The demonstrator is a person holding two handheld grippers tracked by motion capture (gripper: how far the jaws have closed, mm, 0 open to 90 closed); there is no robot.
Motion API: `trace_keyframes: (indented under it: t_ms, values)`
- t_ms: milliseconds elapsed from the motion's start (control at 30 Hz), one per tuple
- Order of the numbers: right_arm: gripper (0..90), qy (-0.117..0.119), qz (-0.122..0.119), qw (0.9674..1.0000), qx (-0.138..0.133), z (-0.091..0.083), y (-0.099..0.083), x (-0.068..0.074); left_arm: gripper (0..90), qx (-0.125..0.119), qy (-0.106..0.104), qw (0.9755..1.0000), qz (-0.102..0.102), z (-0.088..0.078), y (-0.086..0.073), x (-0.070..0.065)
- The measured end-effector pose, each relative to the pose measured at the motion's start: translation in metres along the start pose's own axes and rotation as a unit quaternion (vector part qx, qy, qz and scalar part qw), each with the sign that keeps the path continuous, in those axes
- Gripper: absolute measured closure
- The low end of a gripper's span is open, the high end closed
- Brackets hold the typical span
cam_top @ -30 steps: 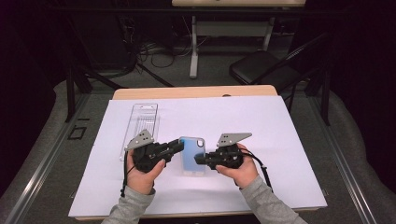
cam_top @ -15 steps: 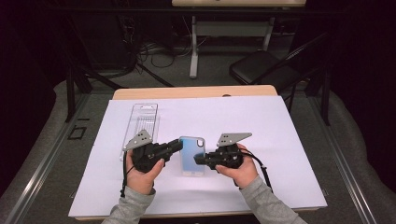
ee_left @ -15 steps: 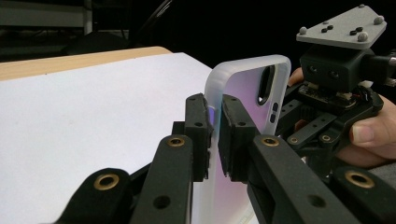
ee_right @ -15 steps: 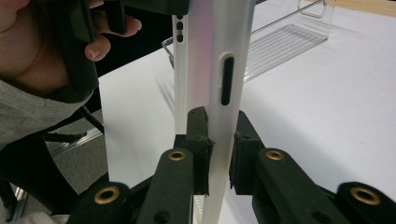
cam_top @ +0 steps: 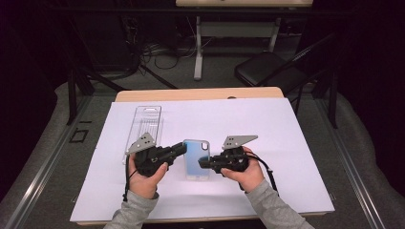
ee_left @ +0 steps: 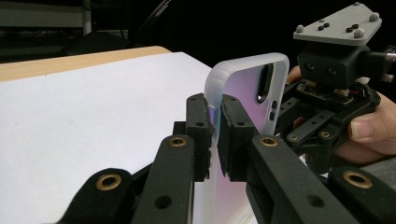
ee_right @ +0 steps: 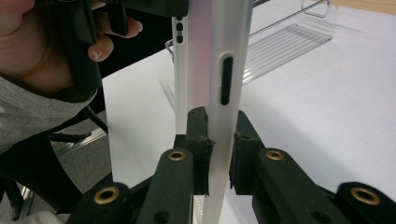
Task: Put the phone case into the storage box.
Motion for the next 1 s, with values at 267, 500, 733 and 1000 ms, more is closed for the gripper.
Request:
trace_keyframes:
  t_ms: [267, 500, 733, 1000]
  values:
    - [81.3, 0.001, 0.000, 1.0000, 0.001, -0.0002, 0.0001, -0.0001, 84.0, 0.002, 0.000, 1.0000, 0.000, -0.0002, 0.0002, -0.0002]
    - [81.3, 0.001, 0.000, 1.0000, 0.002, -0.0006, 0.0003, -0.0002, 84.0, 0.007, 0.001, 1.0000, 0.007, -0.0003, 0.0007, -0.0011]
    - [81.3, 0.002, -0.001, 1.0000, 0.003, -0.0002, -0.0002, -0.0005, 84.0, 0.015, -0.002, 0.9999, 0.006, -0.0003, 0.0010, -0.0002]
    - [81.3, 0.003, 0.000, 1.0000, 0.005, -0.0001, -0.0005, -0.0005, 84.1, 0.020, -0.003, 0.9998, 0.006, -0.0006, 0.0010, 0.0001]
Point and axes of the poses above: each handheld gripper's, and its own axes: z roughly forward along the jaws, y roughly out of its top, x roughly to its left, the point moved 5 cm from there along z, roughly forward along the jaws, and after that the axes turned 10 degrees about -x, right-handed, at the moved point
